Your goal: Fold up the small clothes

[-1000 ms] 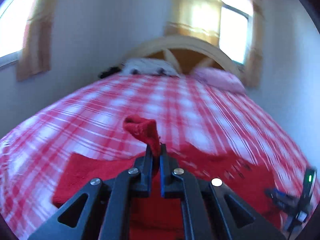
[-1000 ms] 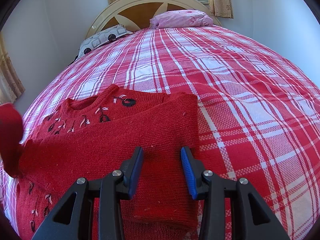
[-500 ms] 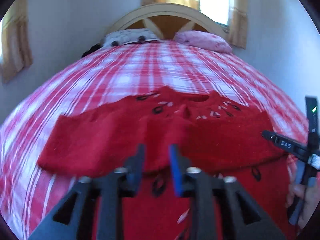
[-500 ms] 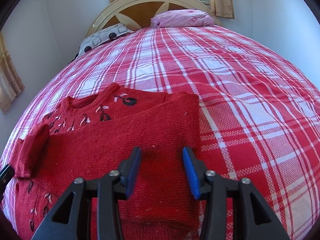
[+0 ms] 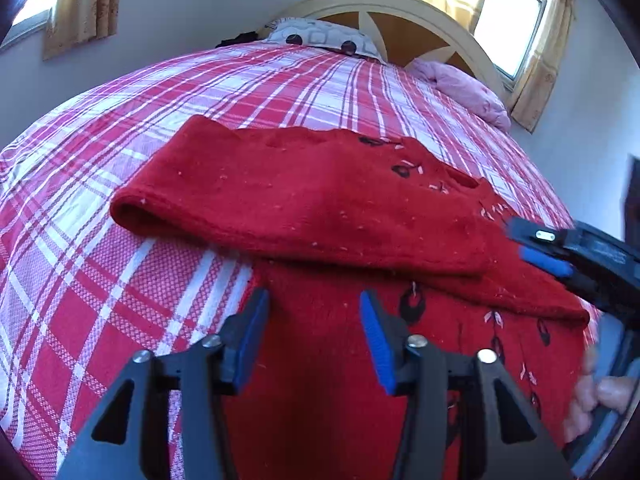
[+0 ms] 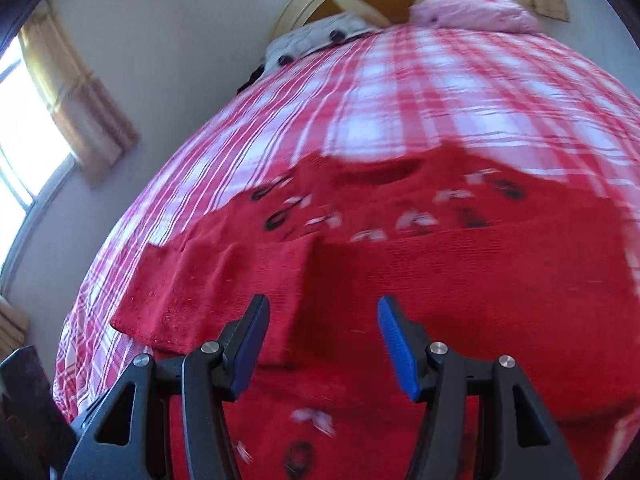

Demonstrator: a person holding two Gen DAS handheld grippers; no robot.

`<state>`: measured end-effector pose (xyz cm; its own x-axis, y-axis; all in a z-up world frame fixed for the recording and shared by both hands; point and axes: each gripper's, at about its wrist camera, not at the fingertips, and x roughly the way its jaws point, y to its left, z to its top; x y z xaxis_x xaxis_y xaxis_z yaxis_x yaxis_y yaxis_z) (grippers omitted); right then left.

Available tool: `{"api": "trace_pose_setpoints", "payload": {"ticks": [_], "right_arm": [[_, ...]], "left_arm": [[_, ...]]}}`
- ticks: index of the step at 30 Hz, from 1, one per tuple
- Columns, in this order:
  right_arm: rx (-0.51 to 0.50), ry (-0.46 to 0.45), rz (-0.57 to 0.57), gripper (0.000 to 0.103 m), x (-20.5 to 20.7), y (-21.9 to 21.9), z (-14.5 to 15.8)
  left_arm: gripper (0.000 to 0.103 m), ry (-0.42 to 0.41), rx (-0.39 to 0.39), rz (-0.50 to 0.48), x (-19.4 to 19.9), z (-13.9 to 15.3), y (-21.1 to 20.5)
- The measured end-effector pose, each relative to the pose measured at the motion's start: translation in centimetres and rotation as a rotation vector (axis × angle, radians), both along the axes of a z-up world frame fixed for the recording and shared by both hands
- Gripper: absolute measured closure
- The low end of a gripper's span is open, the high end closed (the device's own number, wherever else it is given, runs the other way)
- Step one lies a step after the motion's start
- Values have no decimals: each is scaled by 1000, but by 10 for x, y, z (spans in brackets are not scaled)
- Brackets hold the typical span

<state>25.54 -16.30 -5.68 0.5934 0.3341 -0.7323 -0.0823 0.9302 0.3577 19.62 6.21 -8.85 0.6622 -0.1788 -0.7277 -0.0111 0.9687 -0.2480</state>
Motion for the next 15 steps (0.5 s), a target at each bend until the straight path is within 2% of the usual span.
{"api": "trace_pose_setpoints", "payload": {"ticks": [3,5,6,8,9,10,15], "right_arm": [[-33,29,4,45,13,20,-12],[-75,-2,8,47,12,29,-13],[-114,-20,16,50,11,34,-14],[-170,-39,21,73,6,40,-16],[-193,-47,25,78,5,42,-16],[-196,-51,28,86,4,45,-15],[-196,-52,39,93,3,49,-11]], "left_arm": [[46,-3,-46,4,-5,-2,12],[46,-7,-73,9,-4,-2,18],[46,-9,-85,10,-5,-2,19],[46,-10,-90,12,-5,-2,19],[46,-9,-81,12,-5,-1,17],[46,-9,-75,13,-6,-1,17],[43,-5,-46,4,-3,-1,12]]}}
